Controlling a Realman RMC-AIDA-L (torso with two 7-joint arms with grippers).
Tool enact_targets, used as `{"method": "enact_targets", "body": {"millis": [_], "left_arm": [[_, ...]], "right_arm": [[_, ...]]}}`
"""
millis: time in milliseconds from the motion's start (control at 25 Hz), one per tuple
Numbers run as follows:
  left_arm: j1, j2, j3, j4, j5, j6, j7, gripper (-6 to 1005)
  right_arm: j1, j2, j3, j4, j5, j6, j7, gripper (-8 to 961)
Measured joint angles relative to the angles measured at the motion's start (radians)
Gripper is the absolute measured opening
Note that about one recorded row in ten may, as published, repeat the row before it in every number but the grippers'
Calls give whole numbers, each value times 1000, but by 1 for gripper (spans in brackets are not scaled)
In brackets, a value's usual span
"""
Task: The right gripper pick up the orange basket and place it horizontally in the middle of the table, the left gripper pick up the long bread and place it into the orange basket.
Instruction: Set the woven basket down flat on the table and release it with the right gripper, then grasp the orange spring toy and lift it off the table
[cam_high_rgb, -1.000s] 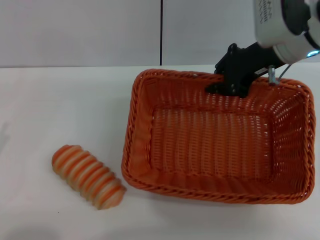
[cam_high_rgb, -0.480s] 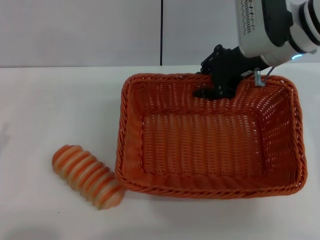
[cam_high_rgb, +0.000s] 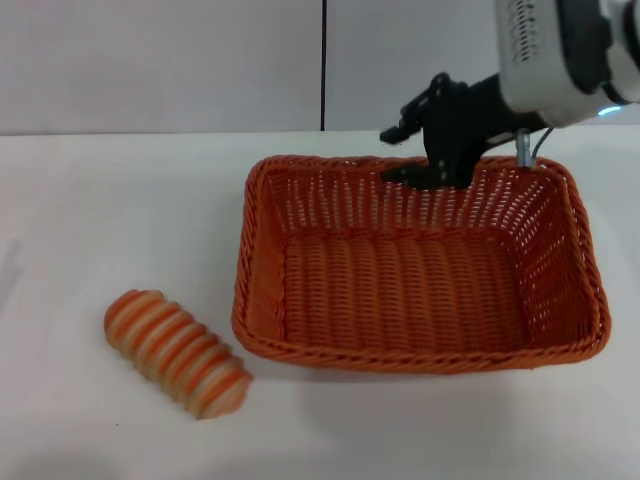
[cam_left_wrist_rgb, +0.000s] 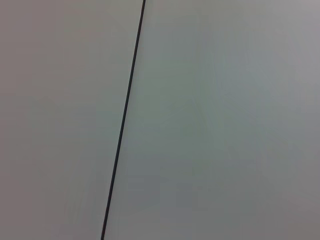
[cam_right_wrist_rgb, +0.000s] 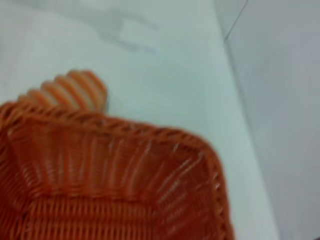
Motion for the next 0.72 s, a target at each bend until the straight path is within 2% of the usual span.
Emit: {"method": "enact_targets", "body": {"millis": [80, 120, 240, 280, 320, 480, 560, 600, 640, 680, 720], "left_arm": [[-7, 0, 0, 2, -1, -3, 0, 714], [-7, 0, 0, 2, -1, -3, 0, 714], [-20, 0, 0, 3, 1, -8, -1, 712], [-25, 1, 1, 5, 2, -12, -5, 712], [-31, 2, 3, 7, 3, -17, -11, 711], [-58, 12, 13, 52, 5, -44, -93, 710], [-63, 16, 19, 88, 14, -69, -136, 709], [-73, 25, 26, 155, 56, -124, -222, 708], [-73, 25, 26, 155, 56, -124, -222, 708], [-93, 42, 28, 292, 184, -215, -404, 707], [-93, 42, 28, 292, 184, -215, -404, 707]], "right_arm": [[-66, -2, -20, -122, 30, -6, 26, 382], [-66, -2, -20, -122, 30, -6, 26, 382], [-131, -1, -18, -256, 35, -11, 77, 382], [-183, 4, 1, -343, 53, -15, 109, 382], [-183, 4, 1, -343, 53, -15, 109, 382], [-310, 12, 86, -501, 148, -22, 178, 382], [-380, 13, 156, -534, 270, -31, 196, 382], [-409, 13, 191, -535, 329, -35, 197, 382], [-438, 13, 228, -524, 402, -41, 196, 382], [-466, 11, 267, -508, 487, -49, 196, 382], [-499, 8, 318, -473, 585, -71, 189, 382]]}}
